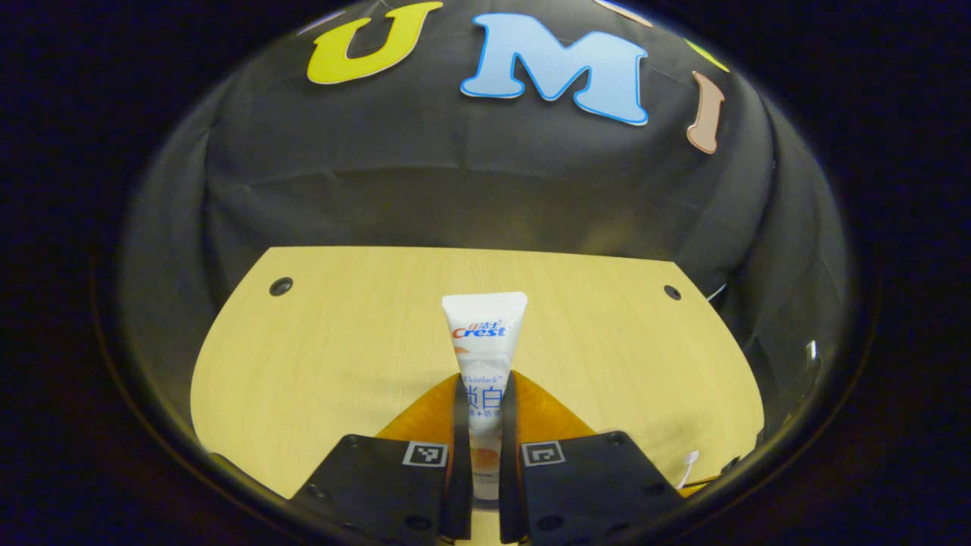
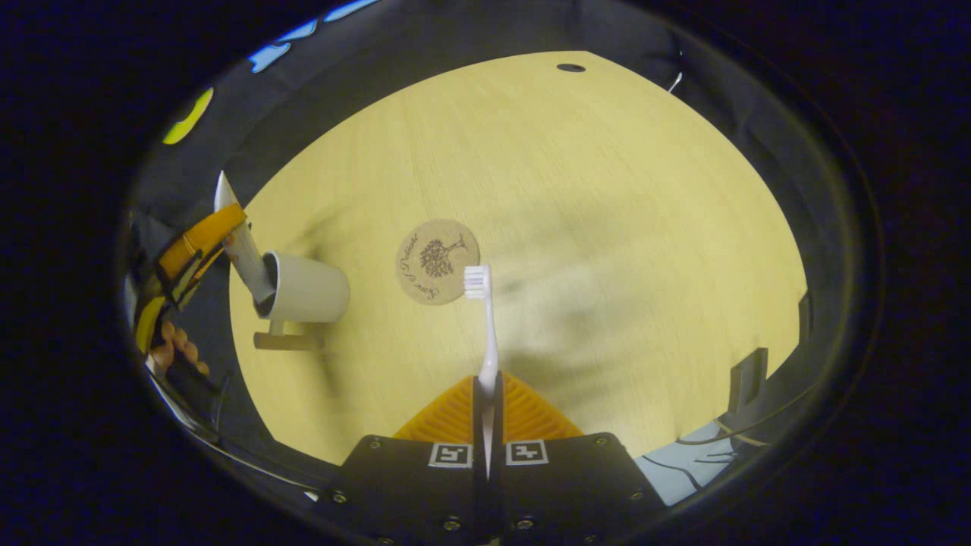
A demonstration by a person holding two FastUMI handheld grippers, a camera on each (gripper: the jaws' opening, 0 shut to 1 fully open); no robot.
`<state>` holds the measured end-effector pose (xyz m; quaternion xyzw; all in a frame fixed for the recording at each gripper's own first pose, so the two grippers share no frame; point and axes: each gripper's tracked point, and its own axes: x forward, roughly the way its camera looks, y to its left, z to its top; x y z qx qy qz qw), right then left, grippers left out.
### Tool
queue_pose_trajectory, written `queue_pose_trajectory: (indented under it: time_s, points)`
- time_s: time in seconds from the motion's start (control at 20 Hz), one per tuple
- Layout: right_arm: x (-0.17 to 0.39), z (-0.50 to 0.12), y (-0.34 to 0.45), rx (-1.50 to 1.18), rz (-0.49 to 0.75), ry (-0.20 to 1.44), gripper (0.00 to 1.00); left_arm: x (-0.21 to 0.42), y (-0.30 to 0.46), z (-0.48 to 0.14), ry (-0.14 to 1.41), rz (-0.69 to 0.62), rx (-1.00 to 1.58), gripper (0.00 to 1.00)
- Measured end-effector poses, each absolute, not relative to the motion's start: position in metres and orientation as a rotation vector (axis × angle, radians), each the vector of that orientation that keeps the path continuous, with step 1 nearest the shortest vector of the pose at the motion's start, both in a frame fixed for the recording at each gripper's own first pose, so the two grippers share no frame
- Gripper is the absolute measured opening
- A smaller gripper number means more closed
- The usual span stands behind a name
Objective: Put the toothbrush and toothpaste on the desktop into the cup, then pick up the cup and place it on the coaster on the desktop.
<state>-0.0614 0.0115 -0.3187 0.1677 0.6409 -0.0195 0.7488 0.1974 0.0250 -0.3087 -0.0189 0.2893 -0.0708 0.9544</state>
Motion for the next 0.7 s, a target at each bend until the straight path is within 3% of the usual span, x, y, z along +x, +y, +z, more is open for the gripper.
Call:
queue_pose_trajectory:
  time_s: [0.2, 0.35, 0.5, 0.65, 0.7]
  points:
    - [-0.051, -0.315, 0.012, 0.384, -0.044, 1.392, 0.02, 0.192, 0.023, -0.315, 0.529, -0.142, -0.017, 0.20]
    - [-0.045, -0.312, 0.014, 0.382, -0.032, 1.386, 0.02, 0.181, 0.020, -0.324, 0.522, -0.146, 0.011, 0.26]
    - [-0.038, -0.309, 0.020, 0.384, -0.013, 1.377, 0.02, 0.176, 0.017, -0.334, 0.555, -0.164, -0.014, 0.39]
    - [-0.034, -0.303, 0.026, 0.389, 0.009, 1.365, 0.02, 0.167, 0.026, -0.337, 0.562, -0.148, -0.027, 0.61]
    - [-0.031, -0.300, 0.028, 0.391, 0.016, 1.359, 0.02, 0.163, 0.029, -0.335, 0.557, -0.147, -0.024, 0.59]
